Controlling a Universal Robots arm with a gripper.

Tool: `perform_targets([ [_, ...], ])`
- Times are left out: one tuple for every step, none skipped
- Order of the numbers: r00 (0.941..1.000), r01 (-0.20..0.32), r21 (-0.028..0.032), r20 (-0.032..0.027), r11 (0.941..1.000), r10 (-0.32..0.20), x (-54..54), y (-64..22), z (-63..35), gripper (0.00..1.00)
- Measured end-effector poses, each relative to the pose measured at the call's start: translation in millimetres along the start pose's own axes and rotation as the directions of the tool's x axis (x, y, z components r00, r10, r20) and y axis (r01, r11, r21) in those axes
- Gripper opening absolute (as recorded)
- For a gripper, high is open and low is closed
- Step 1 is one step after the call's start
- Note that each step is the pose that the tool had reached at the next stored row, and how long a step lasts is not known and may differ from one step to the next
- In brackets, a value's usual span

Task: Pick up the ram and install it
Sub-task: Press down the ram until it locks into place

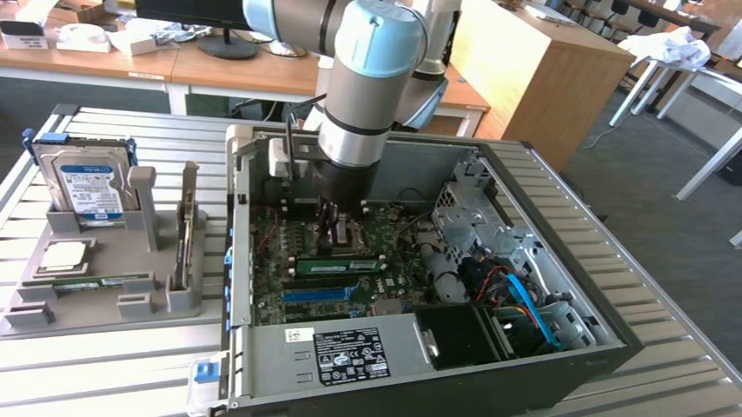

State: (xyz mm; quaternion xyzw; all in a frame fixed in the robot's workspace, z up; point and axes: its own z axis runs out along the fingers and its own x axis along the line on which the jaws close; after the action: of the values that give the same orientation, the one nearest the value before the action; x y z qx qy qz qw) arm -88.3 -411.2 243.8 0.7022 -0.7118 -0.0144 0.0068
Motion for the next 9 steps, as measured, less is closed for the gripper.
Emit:
perform_targets([
  [1.0000, 0.000, 0.0000, -0.0001, 1.0000, 0.000, 0.0, 0.0, 0.7, 0.10],
  [1.0000, 0.000, 0.0000, -0.0001, 1.0000, 0.000, 0.0, -0.1, 1.6, 0.10],
  [1.0000, 0.000, 0.0000, -0.0001, 1.0000, 0.000, 0.0, -0.1, 2.5, 0.10],
  [1.0000, 0.000, -0.0001, -0.0001, 1.0000, 0.000, 0.0, -0.1, 3.5, 0.10],
  [1.0000, 0.000, 0.0000, -0.0001, 1.0000, 0.000, 0.0, -0.2, 4.6, 0.10],
  [1.0000, 0.000, 0.0000, -0.0001, 1.0000, 0.000, 0.1, -0.2, 5.6, 0.10],
  [1.0000, 0.000, -0.0001, -0.0001, 1.0000, 0.000, 0.1, -0.2, 6.6, 0.10],
  [1.0000, 0.000, 0.0000, 0.0000, 1.0000, 0.000, 0.1, -0.2, 7.6, 0.10],
  [1.0000, 0.000, 0.0000, -0.0001, 1.0000, 0.000, 0.1, -0.3, 8.4, 0.10],
])
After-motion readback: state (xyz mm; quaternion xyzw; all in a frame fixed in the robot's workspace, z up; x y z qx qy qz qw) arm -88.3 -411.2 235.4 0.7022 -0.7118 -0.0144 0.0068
